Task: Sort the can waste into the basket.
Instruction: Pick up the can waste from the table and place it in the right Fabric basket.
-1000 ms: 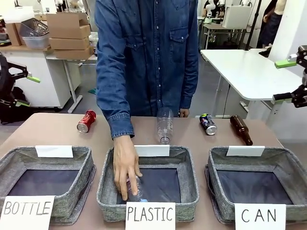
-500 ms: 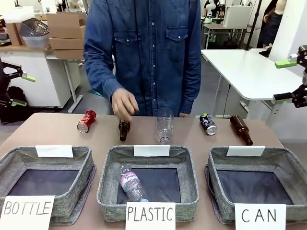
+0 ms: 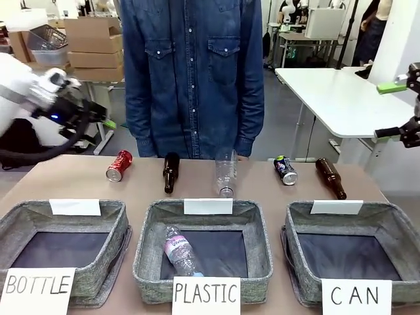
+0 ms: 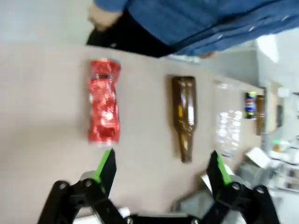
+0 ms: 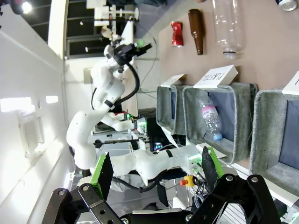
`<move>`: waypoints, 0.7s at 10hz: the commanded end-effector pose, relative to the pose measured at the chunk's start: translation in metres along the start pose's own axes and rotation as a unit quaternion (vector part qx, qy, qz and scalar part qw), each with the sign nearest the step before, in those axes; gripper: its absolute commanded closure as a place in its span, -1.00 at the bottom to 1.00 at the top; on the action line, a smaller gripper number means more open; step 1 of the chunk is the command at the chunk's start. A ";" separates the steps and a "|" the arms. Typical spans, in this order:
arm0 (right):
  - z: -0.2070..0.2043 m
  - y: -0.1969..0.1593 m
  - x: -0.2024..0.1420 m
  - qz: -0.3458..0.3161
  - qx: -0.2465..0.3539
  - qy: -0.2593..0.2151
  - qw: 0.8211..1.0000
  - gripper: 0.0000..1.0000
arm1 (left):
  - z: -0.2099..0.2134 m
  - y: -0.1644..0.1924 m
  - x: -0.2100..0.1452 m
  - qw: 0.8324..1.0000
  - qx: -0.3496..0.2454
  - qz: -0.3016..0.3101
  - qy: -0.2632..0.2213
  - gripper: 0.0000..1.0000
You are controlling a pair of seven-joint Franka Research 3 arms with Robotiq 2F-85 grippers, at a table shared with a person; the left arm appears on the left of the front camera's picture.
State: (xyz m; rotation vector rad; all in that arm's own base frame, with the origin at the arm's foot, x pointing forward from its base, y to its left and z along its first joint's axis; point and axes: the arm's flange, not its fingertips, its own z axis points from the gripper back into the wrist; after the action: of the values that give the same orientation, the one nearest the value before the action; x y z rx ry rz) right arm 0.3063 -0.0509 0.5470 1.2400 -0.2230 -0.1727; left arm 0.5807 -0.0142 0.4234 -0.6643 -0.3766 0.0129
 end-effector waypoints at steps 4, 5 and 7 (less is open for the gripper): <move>-0.001 0.002 0.004 0.013 0.014 -0.002 1.000 -1.00 | -0.064 -0.004 0.025 0.985 0.147 -0.087 -0.023 -1.00; -0.001 0.002 0.004 0.013 0.014 -0.002 1.000 -1.00 | -0.070 0.001 0.029 0.983 0.158 -0.087 0.019 -1.00; -0.001 0.002 0.004 0.013 0.014 -0.002 1.000 -1.00 | -0.090 0.006 0.030 0.979 0.168 -0.087 0.075 -1.00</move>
State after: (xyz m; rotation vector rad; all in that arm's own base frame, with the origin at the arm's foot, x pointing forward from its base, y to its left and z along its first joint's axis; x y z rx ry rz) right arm 0.3064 -0.0511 0.5472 1.2401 -0.2238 -0.1731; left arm 0.6260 -0.0500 0.3545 -0.2831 -0.3483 -0.1313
